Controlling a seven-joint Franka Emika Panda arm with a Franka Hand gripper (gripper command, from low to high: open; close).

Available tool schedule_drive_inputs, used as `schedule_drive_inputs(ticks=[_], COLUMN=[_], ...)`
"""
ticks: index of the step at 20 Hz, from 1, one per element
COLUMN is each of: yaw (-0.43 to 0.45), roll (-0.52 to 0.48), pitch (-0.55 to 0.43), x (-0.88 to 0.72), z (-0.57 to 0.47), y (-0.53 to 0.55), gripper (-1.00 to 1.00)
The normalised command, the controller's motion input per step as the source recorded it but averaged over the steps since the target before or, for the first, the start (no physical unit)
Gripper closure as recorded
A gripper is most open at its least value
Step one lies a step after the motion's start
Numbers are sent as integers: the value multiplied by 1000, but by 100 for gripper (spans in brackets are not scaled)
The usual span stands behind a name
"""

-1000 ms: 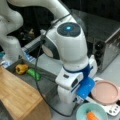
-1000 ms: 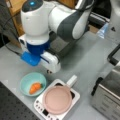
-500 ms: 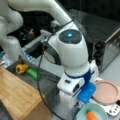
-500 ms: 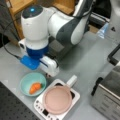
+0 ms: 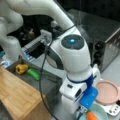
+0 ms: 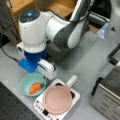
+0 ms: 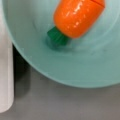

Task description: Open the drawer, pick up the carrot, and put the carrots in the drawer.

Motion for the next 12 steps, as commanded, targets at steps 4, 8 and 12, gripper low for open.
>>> schedule_drive_inputs(ticks=[4,8,12], yaw=[47,72,76], roll=[103,89,58], pitch=[248,272,278], x=[457,463,501], z=[51,62,25], y=[-234,-222,-189], gripper=[-100,-100,-100])
